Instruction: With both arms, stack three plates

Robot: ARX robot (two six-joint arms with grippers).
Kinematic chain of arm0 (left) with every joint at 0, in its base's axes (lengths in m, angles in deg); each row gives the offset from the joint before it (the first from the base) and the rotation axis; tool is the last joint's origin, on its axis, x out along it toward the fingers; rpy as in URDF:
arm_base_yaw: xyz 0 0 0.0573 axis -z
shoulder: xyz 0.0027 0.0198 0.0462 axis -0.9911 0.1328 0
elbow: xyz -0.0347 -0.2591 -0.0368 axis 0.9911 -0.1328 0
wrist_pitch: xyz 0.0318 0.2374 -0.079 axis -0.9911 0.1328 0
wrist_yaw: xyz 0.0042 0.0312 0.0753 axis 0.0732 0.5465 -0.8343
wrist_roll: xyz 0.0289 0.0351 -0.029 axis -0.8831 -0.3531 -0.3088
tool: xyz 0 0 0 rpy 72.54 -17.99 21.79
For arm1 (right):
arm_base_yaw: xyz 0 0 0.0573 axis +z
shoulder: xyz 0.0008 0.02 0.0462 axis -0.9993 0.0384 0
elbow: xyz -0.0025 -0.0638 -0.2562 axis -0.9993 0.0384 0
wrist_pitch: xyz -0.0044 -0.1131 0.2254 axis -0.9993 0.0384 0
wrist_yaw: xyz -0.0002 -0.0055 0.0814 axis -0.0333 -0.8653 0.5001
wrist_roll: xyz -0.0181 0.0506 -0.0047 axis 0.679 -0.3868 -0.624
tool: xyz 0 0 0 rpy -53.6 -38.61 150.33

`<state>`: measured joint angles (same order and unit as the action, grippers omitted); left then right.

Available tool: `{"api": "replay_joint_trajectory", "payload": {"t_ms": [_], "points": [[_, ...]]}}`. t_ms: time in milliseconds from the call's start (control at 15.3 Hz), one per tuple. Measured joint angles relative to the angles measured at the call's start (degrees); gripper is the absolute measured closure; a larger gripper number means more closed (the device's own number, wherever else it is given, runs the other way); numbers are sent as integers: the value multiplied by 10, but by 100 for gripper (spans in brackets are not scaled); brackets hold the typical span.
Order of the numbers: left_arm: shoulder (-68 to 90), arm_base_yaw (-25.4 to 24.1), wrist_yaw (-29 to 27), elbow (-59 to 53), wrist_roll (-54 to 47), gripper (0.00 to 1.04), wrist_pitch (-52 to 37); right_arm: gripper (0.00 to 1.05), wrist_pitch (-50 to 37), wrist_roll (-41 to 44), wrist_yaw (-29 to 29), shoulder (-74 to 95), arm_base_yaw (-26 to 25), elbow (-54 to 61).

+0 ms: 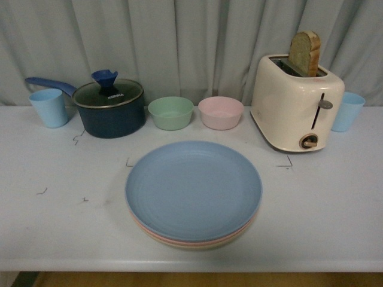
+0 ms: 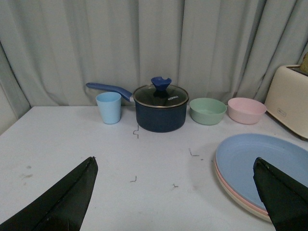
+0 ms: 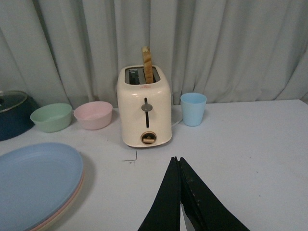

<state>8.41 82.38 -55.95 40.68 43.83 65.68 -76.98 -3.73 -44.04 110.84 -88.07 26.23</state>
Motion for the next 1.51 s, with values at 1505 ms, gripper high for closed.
{"api": "replay_joint_trajectory", "payload": {"t_ms": [1505], "points": [[0, 0, 0, 0, 0, 7, 0, 97, 342, 0, 1, -346, 0, 0]]}}
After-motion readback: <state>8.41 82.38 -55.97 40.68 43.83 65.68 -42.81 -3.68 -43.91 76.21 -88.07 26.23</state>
